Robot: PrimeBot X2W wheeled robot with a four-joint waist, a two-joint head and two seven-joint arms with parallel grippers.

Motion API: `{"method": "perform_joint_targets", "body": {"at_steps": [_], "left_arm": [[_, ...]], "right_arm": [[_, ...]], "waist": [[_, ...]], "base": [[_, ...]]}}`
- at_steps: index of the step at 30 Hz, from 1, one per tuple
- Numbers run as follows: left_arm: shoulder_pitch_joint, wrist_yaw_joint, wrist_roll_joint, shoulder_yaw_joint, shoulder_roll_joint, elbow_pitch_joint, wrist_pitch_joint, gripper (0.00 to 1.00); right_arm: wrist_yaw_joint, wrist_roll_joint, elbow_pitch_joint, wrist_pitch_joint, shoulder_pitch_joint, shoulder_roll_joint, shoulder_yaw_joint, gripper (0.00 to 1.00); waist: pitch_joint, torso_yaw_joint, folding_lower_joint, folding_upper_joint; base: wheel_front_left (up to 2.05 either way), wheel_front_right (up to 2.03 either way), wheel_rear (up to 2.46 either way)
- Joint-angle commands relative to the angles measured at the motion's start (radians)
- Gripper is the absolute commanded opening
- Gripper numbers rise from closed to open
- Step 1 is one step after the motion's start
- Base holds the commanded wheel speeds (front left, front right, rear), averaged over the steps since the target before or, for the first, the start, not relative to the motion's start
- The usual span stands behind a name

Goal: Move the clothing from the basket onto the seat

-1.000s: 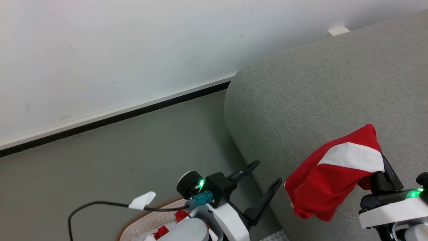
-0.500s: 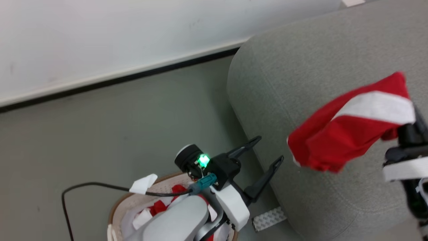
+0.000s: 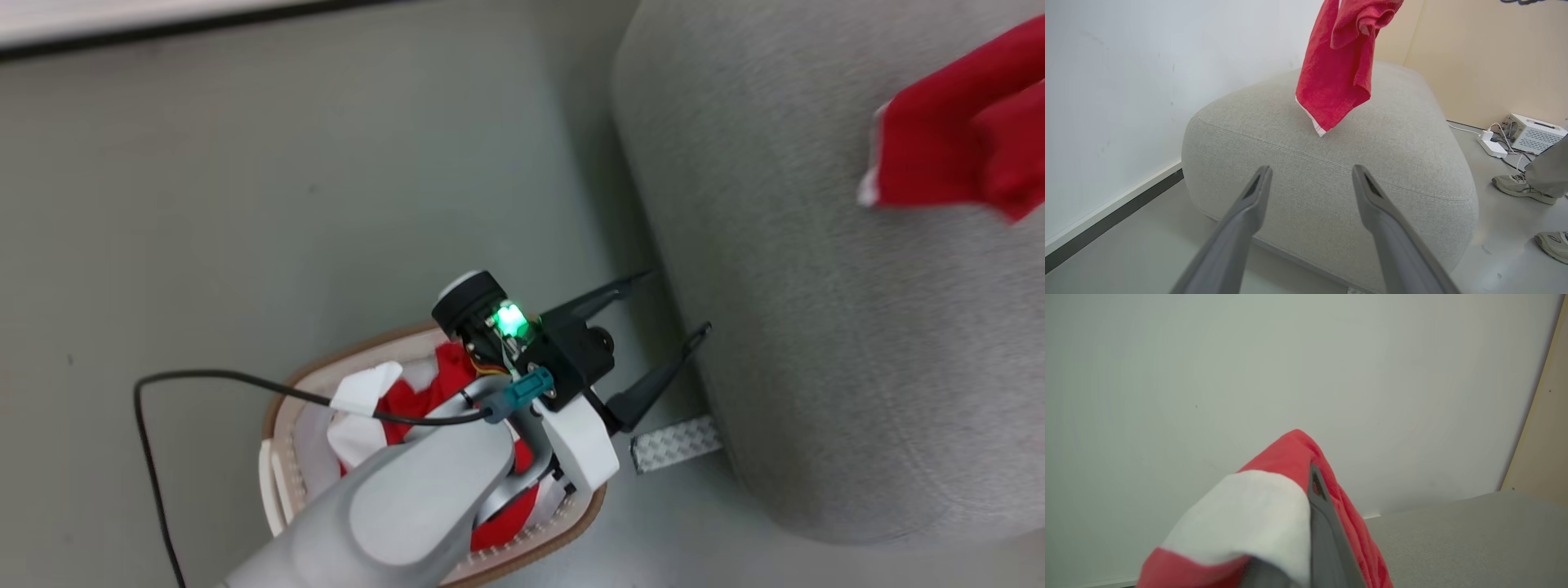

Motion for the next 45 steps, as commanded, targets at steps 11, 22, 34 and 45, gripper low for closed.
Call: {"method": "perform_joint_targets", "body": {"at_steps": [11,22,34,45], "left_arm": [[-0.061,0.008,0.023,0.002,0.041,-0.025,0.022,1.0],[-0.044,0.022,-0.002,0.008,0.032,-0.012,0.002,1.0],[0.017,0.03,-0.043,0.025,0.016,0.023,-0.016,1.0],[0.179,0.055,-0.093,0.128,0.014,-0.003,-0.02,1.0]], "right_arm": [[-0.002,0.066,0.333,0.031,-0.226,-0.143,-0.011,0.0],[-0.002,0.054,0.603,0.224,-0.229,-0.108,0.179,0.0],[-0.002,0.109,0.598,0.413,-0.166,-0.134,0.341,1.0],[-0.002,0.133,0.37,0.417,-0.059,-0.226,0.486,1.0]], "waist": [[0.206,0.108,-0.0002,-0.0001],[0.187,0.144,-0.0002,-0.0001],[0.027,0.151,-0.0002,-0.0001],[-0.245,0.174,-0.0002,-0.0001]], "base": [[0.0,0.0,0.0],[0.0,0.0,0.0],[0.0,0.0,0.0],[0.0,0.0,0.0]]}}
